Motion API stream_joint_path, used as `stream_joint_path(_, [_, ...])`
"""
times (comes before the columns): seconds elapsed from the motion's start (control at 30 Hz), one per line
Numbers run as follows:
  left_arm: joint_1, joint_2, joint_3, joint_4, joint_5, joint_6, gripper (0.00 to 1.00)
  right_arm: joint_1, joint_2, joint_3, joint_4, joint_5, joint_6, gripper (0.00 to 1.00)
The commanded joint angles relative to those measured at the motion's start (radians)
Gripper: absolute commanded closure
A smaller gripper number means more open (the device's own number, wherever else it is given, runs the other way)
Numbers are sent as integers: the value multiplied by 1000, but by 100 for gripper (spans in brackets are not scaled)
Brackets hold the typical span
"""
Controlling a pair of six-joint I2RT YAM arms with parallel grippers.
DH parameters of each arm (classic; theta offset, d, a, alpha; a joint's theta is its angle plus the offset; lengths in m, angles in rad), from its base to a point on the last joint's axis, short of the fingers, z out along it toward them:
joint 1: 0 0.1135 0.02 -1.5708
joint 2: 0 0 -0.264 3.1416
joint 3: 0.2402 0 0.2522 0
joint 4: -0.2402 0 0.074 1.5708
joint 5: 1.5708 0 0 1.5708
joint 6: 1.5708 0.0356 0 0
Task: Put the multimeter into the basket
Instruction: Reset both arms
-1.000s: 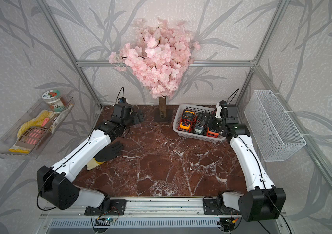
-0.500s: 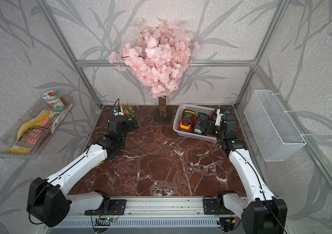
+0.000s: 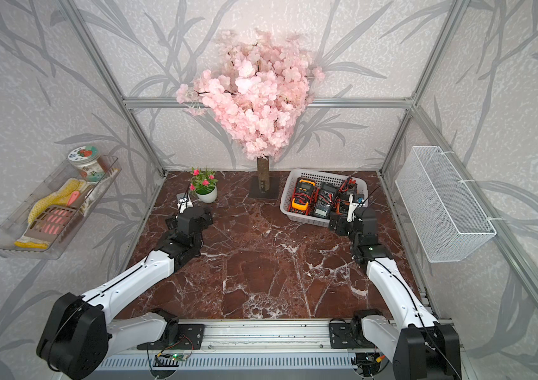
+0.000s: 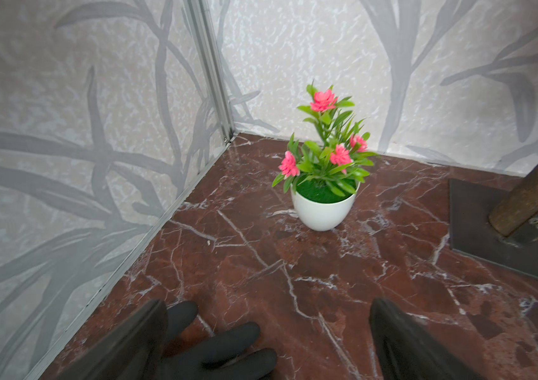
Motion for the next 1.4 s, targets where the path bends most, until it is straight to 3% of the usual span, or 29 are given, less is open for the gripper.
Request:
stream_joint_path(0.0, [30, -38, -48, 77, -40, 20, 0, 0, 11, -26, 105, 69, -42, 0])
stream_joint_path(0.23, [125, -80, -171, 153, 5, 28, 0, -21, 86, -89, 230, 200, -59, 1])
stream_joint_path(0.53, [229, -121, -299, 233, 104, 40, 0, -89, 212, -173, 473, 166, -47, 1])
stream_joint_path(0.7, [251, -104, -332, 290, 155, 65, 0, -89, 329, -239, 725, 130, -40, 0])
stream_joint_path(1.0, [261, 74, -305, 497, 189, 96, 0, -91, 507, -294, 1028, 111, -80, 1])
stream_joint_path(1.2, [265, 184, -239, 550, 211, 164, 0, -91, 545, -328, 1133, 113, -87, 1])
stream_joint_path(1.37, [276, 222, -258, 625, 236, 174, 0, -89, 534, -318, 1091, 103, -88, 1])
